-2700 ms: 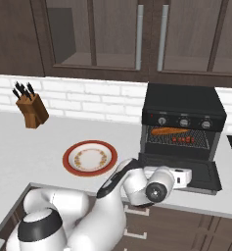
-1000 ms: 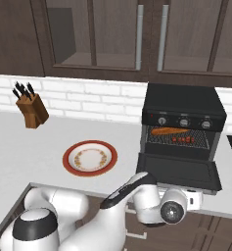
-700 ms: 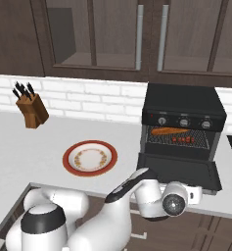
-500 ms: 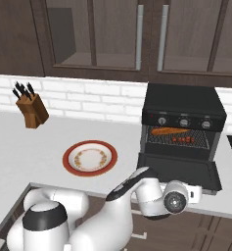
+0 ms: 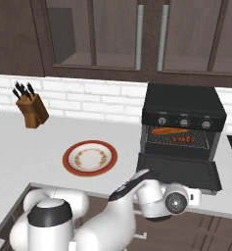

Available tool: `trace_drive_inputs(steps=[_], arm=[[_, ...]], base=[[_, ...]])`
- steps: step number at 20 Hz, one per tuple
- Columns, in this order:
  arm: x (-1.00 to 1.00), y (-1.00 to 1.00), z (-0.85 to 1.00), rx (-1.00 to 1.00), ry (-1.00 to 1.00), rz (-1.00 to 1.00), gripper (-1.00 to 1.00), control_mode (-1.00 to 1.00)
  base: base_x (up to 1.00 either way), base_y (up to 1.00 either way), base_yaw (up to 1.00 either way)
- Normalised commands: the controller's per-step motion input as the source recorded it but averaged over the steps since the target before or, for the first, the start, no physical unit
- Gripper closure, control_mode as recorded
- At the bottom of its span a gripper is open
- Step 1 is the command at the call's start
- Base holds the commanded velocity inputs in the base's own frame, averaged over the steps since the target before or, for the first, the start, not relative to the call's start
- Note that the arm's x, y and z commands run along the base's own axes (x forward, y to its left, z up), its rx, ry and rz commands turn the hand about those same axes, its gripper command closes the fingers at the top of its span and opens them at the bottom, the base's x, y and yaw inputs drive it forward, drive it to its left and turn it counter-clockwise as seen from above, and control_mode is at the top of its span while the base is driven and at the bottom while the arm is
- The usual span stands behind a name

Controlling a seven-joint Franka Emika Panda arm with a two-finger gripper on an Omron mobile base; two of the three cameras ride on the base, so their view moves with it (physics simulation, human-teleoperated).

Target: Pick up the kebab skewer and baguette bread, and place them inside the toaster oven. Close the toaster oven door and start by setting the timer.

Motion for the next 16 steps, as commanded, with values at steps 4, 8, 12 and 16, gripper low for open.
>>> trace_drive_inputs(steps=[4, 8, 12, 16], arm=[[0.00, 0.00, -0.31, 0.00, 0.01, 0.00, -1.00, -1.00], [0.00, 0.00, -0.23, 0.00, 0.00, 0.00, -1.00, -1.00], [0.05, 0.00, -0.15, 0.00, 0.00, 0.00, -1.00, -1.00], [0.23, 0.00, -0.08, 0.00, 0.00, 0.00, -1.00, -1.00]], base=[[0.00, 0.00, 0.00], [0.00, 0.00, 0.00], [0.00, 0.00, 0.00], [0.00, 0.00, 0.00]])
